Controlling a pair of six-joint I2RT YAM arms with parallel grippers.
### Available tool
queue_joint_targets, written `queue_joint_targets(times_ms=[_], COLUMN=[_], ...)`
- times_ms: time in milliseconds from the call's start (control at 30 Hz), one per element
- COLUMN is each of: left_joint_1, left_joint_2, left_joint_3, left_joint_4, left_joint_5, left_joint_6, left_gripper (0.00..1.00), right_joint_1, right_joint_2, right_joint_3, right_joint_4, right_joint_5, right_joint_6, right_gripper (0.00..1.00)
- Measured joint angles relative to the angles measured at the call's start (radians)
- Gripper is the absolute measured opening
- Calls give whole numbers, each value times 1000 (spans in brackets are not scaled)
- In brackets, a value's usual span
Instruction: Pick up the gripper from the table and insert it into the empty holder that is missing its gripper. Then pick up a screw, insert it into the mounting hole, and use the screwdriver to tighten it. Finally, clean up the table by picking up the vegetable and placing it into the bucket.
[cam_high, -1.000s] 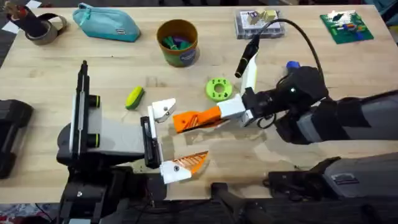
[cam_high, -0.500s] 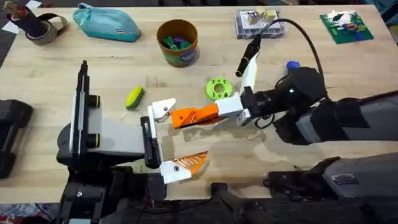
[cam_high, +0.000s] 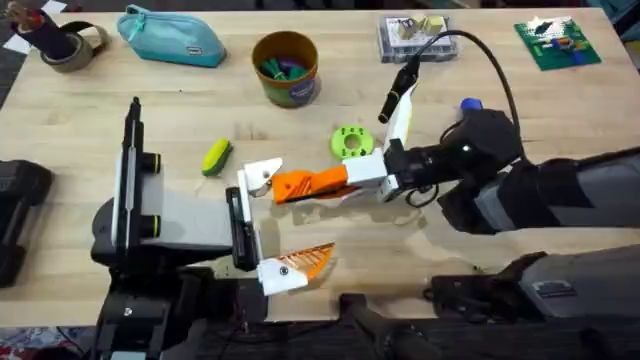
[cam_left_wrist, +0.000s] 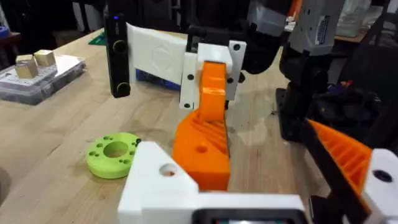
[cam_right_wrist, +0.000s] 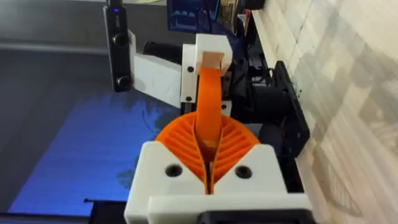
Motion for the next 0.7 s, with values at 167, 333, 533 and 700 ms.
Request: queue_joint_targets(times_ms=[167,333,533,700], left_joint_1=[0,0,0,0], left_joint_2=[0,0,0,0], left_joint_3=[0,0,0,0], left_joint_4=[0,0,0,0], left_joint_5=[0,-1,0,0], left_joint_6=[2,-3,-3,-3], left_gripper=[988,988,988,988], right_joint_1=[3,21,34,34], right_joint_2=[0,-2,-6,-6], right_joint_3=[0,0,0,0], right_joint_4=[-6,-52,-59,-59], right_joint_5=[8,35,54,54], right_joint_6=[-12,-45,-69,-74], right_gripper=[21,21,22,22])
